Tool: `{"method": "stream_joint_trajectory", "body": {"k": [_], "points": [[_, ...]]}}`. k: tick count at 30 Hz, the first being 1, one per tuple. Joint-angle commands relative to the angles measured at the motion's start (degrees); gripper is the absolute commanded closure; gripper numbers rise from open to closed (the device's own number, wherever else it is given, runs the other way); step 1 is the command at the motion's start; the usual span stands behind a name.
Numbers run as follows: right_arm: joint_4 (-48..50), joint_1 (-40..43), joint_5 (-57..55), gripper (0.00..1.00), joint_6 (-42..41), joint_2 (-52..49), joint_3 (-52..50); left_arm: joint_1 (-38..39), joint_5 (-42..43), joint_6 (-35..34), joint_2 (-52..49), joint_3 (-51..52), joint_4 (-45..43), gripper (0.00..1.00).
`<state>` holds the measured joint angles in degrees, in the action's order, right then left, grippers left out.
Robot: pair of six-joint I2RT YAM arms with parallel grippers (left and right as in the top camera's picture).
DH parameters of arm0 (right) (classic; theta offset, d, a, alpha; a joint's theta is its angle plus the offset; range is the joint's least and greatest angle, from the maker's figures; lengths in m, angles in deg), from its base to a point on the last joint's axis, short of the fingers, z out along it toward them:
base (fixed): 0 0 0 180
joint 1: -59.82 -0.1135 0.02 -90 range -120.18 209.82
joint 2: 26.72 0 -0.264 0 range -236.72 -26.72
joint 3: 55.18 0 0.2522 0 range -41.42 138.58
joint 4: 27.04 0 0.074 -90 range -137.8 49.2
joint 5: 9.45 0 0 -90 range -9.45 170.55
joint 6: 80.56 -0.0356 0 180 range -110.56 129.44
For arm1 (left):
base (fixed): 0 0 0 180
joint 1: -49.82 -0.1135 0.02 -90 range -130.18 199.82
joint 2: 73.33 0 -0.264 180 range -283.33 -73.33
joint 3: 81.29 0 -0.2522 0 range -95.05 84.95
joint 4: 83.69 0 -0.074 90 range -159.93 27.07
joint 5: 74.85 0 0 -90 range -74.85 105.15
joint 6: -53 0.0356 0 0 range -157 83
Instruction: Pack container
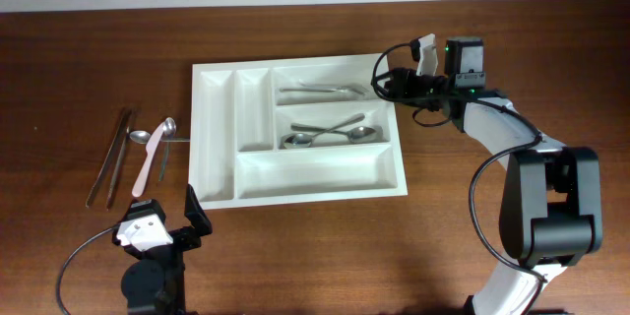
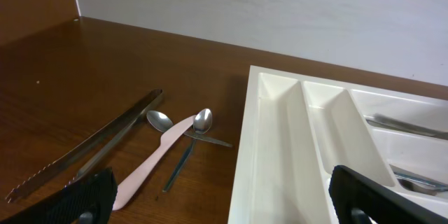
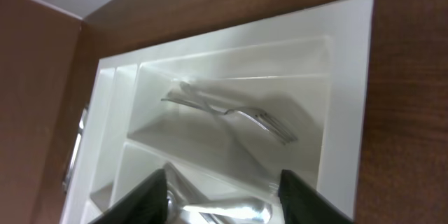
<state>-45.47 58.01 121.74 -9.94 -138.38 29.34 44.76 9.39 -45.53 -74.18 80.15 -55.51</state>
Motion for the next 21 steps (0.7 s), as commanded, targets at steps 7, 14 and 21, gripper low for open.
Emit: {"method": "stream_joint_trajectory", "body": {"k": [7, 14, 21], "points": [[-0.35, -0.17, 0.11, 0.47, 0.37, -0.33, 2.19, -0.35, 0.61, 1.14, 0.48, 0.31, -0.04, 0.01], [-15.87, 5.29, -7.63, 0.45, 7.74, -0.31, 10.19, -0.35, 0.61, 1.14, 0.48, 0.31, -0.04, 0.01], [-34.27, 13.40, -28.26, 0.29, 17.49, -0.31, 20.31, -0.35, 0.61, 1.14, 0.48, 0.31, -0.04, 0.01]]}}
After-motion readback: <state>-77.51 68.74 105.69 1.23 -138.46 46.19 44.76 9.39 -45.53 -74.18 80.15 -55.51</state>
